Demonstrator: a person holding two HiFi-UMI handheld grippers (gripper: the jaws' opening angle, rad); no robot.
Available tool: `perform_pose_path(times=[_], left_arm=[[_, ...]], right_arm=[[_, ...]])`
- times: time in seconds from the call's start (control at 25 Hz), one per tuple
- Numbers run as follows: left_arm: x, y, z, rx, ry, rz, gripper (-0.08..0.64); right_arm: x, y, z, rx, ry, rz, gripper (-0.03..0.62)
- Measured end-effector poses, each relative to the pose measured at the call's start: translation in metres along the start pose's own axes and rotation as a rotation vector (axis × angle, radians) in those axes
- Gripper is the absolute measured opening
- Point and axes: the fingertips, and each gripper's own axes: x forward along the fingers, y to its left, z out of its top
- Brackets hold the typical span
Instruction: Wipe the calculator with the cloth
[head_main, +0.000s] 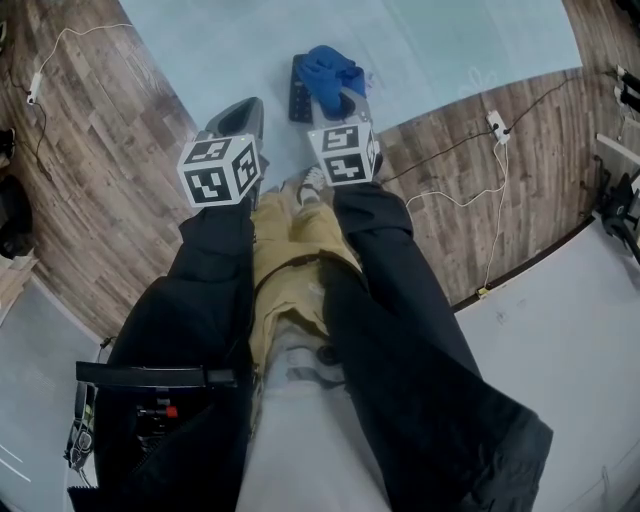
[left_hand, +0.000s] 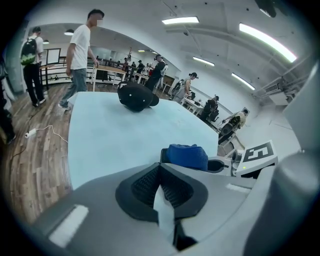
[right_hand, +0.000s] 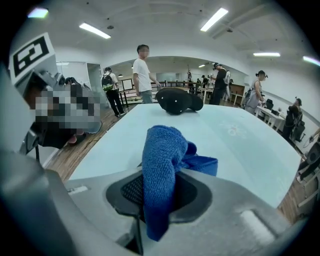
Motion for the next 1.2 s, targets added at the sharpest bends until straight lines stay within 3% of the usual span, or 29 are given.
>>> perform_pose_path(times=[0.88, 1.2], left_arm=[[-0.018, 0.011, -0.004, -0.021, -0.024, 0.02, 0.0], [-0.03, 0.007, 0.003, -0.021, -0.058, 0.013, 0.0]], right_arm=[[-0.012, 0.08, -0.022, -0.022, 0.025, 0.22, 0.094], [-0.054, 0.084, 0.001, 0.053, -0.068, 0.252, 0.094]])
